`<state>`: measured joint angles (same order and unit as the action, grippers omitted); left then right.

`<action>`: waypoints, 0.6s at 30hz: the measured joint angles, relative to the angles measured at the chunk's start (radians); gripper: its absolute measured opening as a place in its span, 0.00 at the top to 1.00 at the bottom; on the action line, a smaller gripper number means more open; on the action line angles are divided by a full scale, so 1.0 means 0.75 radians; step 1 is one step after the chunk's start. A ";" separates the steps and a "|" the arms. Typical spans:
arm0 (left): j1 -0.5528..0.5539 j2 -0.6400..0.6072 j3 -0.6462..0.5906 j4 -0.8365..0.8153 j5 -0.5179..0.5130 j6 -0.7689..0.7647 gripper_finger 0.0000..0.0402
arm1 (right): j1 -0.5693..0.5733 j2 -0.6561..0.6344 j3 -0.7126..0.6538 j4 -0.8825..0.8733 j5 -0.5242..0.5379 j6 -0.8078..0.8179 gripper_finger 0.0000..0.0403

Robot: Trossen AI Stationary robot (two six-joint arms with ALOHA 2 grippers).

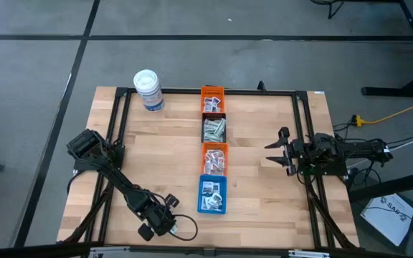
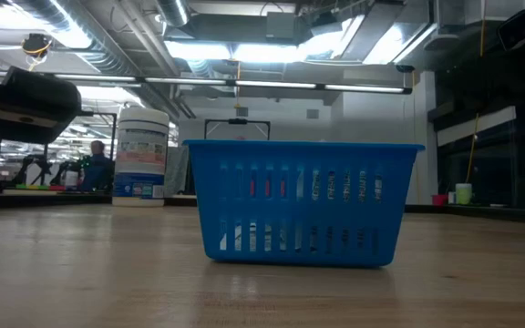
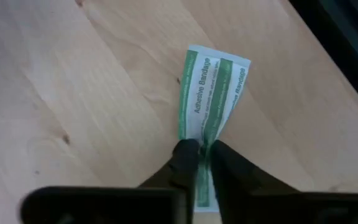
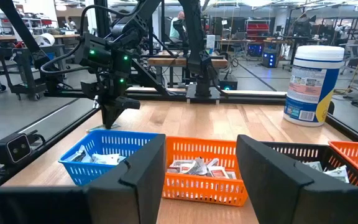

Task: Pick & Place First Aid Supplies
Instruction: Put the green bandage into the black bin

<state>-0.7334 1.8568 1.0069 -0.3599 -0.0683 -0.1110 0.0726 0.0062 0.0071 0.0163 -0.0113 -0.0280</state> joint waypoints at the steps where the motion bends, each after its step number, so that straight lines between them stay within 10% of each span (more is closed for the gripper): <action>1: 0.000 0.000 0.000 0.002 0.004 -0.008 0.93 | 0.000 0.000 0.000 0.000 0.000 0.000 0.52; 18: 0.048 -0.180 -0.008 0.076 -0.072 -0.274 0.99 | 0.000 0.000 -0.001 0.000 0.000 0.000 0.52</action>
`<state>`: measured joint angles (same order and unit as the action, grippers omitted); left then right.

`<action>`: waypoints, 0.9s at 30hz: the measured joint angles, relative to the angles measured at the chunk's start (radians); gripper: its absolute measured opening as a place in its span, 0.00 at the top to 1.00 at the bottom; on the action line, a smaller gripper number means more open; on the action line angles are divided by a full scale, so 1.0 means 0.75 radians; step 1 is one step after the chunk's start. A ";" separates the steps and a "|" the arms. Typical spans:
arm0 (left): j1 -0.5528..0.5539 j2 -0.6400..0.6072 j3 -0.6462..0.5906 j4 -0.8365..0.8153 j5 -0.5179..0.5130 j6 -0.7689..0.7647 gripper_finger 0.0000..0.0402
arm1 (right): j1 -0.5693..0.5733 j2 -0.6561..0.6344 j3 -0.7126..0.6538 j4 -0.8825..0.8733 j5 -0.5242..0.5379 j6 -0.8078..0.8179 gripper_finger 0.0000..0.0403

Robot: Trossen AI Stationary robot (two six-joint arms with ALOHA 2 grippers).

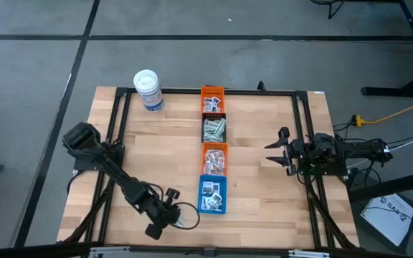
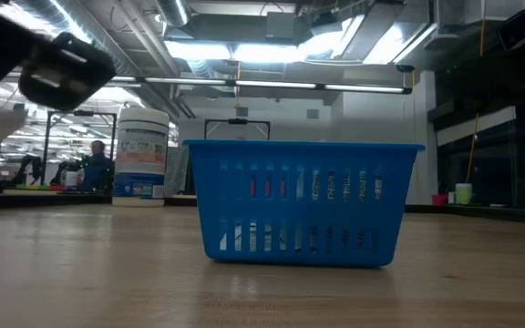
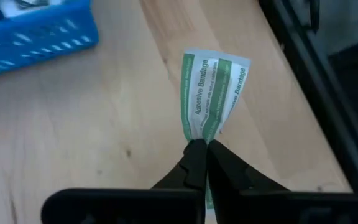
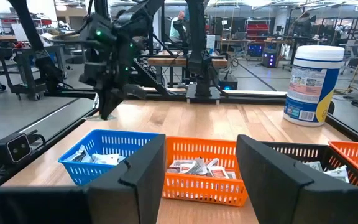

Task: Pick & Place First Aid Supplies
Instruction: Put the green bandage into the black bin

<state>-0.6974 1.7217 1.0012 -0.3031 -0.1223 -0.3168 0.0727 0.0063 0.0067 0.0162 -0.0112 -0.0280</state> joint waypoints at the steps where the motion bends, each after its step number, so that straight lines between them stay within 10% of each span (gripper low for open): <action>1: 0.007 -0.016 -0.001 0.000 -0.002 -0.011 0.99 | 0.000 0.000 0.000 0.000 0.000 0.000 0.52; 27: 0.361 -0.341 0.003 0.168 -0.014 -0.162 0.99 | 0.000 0.000 0.000 0.001 0.000 0.000 0.52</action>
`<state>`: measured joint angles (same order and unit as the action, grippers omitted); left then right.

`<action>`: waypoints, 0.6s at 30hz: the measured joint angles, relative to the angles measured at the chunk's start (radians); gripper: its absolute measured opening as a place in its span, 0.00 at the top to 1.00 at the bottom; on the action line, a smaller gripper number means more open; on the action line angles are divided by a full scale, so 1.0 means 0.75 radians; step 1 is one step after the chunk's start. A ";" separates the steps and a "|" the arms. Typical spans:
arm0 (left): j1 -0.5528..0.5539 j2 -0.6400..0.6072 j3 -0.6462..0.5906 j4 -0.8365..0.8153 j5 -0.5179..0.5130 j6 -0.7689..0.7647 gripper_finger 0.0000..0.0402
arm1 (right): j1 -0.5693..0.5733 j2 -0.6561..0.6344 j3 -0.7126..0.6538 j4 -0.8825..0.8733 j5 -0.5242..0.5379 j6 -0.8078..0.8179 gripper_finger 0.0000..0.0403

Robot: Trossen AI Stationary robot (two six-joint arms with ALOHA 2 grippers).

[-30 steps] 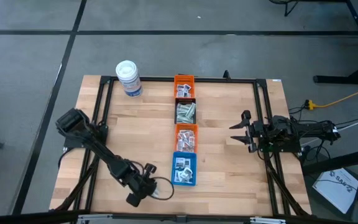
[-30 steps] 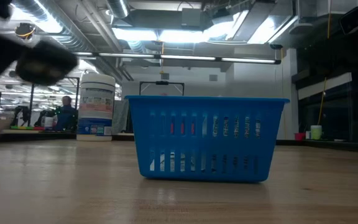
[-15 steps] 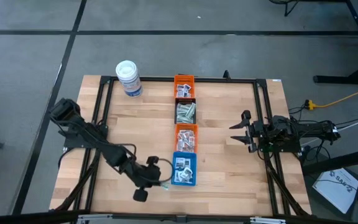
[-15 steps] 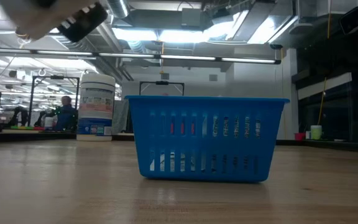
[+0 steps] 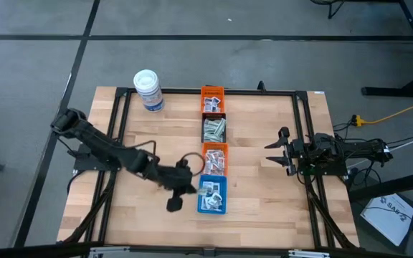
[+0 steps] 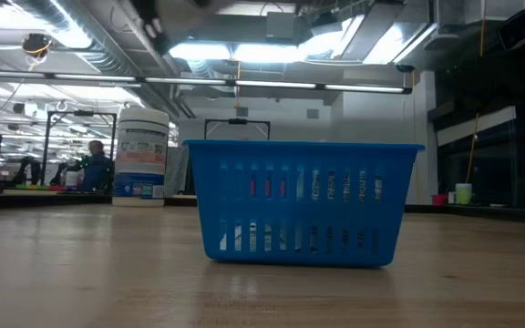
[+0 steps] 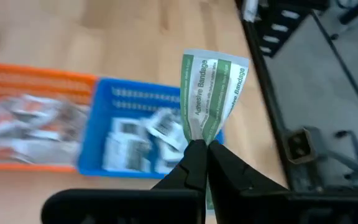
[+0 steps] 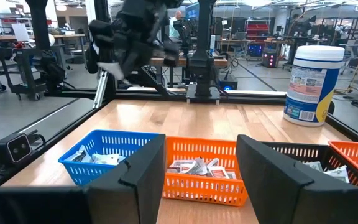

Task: Pick & Place First Aid Supplies
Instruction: Put the green bandage into the black bin

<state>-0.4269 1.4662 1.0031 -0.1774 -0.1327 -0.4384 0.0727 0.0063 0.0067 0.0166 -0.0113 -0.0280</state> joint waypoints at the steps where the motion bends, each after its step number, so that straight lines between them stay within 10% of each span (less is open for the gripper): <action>1: 0.027 -0.006 0.000 0.000 0.000 0.025 0.99 | 0.000 0.000 0.000 0.000 0.000 0.000 0.52; 18: 0.707 0.010 0.001 0.044 0.152 0.277 0.99 | 0.000 0.000 0.000 -0.001 0.000 0.000 0.52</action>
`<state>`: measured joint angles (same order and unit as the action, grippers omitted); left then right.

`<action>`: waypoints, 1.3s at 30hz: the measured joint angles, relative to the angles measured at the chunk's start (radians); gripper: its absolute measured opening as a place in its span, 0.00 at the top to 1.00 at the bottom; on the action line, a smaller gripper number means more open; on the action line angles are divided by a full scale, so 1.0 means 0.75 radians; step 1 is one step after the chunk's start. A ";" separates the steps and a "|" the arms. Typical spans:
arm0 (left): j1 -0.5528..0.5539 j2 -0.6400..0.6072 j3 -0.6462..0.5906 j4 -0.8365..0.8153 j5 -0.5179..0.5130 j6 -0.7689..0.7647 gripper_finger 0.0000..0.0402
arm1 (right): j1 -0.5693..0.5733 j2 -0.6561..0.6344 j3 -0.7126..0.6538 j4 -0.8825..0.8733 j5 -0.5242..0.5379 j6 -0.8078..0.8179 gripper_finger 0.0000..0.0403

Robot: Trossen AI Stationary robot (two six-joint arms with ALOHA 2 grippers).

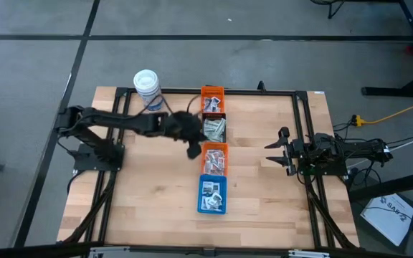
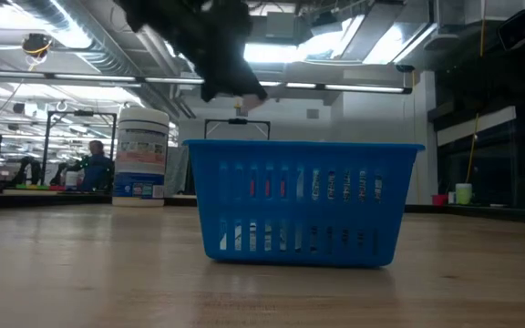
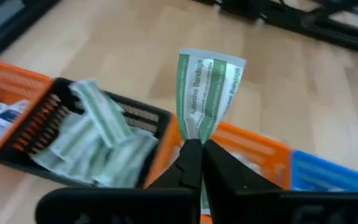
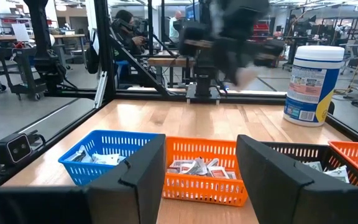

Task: Pick & Place First Aid Supplies
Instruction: Put the green bandage into the black bin, then return to Home Position

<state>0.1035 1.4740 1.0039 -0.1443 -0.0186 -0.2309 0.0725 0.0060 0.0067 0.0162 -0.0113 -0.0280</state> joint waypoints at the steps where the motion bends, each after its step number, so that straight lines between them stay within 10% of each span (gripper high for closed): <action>1: 0.035 0.012 0.000 0.018 0.018 0.001 0.99 | 0.000 0.000 0.000 0.001 0.000 0.000 0.52; 25: 0.284 0.510 0.362 -0.167 0.093 -0.030 0.98 | 0.000 0.000 0.000 0.001 0.000 0.000 0.52; 39: 0.282 0.509 0.362 -0.162 0.075 0.149 0.72 | 0.000 0.000 0.000 0.000 0.000 0.000 0.52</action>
<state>0.3153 1.8561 1.2751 -0.2657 0.0376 -0.1192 0.0723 0.0063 0.0067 0.0162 -0.0113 -0.0280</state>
